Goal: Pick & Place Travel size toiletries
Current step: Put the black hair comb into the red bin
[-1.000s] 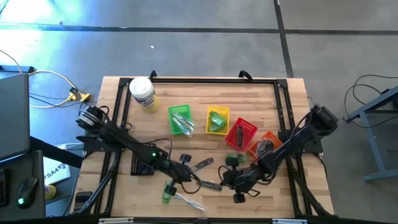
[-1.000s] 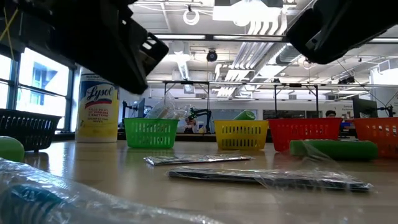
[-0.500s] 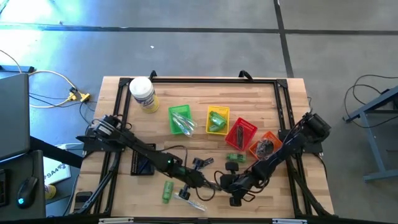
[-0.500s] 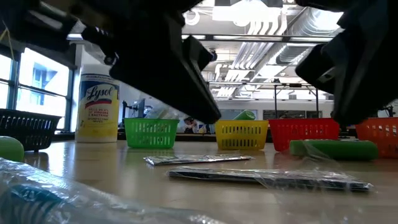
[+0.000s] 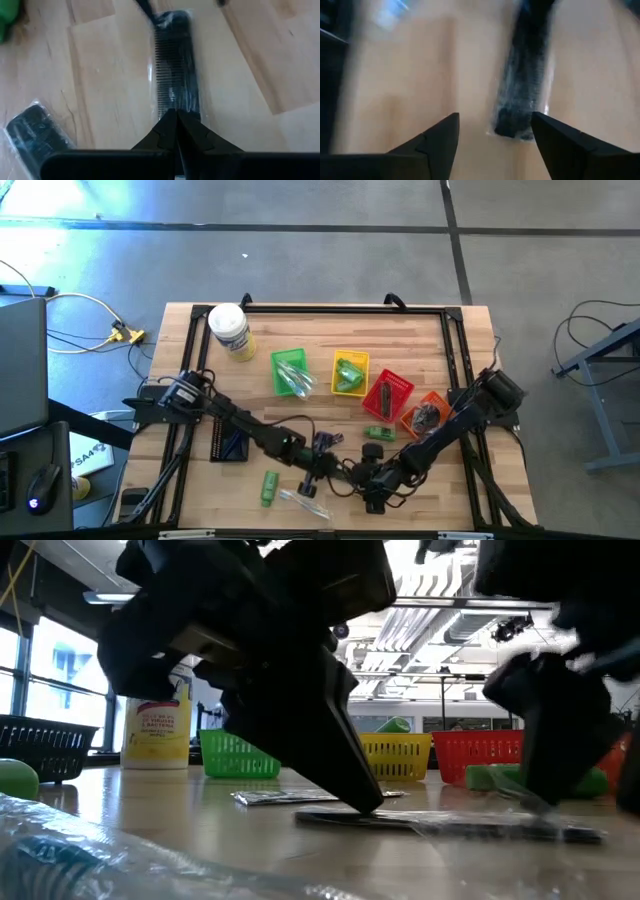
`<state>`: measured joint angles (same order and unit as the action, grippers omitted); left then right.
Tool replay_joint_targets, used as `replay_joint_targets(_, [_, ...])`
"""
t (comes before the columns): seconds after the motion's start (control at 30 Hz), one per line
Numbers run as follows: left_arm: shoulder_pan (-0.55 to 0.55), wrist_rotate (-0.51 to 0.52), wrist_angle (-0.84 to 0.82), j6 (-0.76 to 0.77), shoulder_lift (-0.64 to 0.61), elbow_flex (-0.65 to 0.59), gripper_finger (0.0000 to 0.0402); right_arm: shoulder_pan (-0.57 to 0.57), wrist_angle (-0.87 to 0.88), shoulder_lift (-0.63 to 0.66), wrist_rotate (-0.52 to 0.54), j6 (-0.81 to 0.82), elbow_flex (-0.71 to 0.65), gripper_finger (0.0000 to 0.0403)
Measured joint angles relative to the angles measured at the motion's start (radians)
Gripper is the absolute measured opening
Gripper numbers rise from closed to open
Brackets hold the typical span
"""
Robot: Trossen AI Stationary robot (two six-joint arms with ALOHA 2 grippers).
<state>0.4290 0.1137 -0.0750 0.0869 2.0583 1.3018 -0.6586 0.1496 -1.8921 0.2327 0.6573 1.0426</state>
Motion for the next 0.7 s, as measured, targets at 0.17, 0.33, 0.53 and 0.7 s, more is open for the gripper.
replay_joint_targets(0.17, [-0.004, -0.003, -0.006, 0.004, 0.0, 0.0, 0.0006, -0.002, 0.12, -0.074, 0.063, -0.008, 0.075, 0.0244])
replay_joint_targets(0.33, [-0.007, -0.045, -0.001, -0.003, 0.009, 0.0, 0.0006, -0.001, 0.211, -0.116, 0.083, -0.017, 0.125, 0.0244])
replay_joint_targets(0.53, [-0.011, -0.104, 0.017, -0.003, 0.029, 0.001, 0.0006, 0.019, 0.246, -0.119, 0.082, -0.021, 0.126, 0.0244])
replay_joint_targets(0.7, [-0.012, -0.148, 0.031, -0.003, 0.046, 0.0, 0.0006, 0.05, 0.261, -0.119, 0.062, -0.026, 0.125, 0.0213])
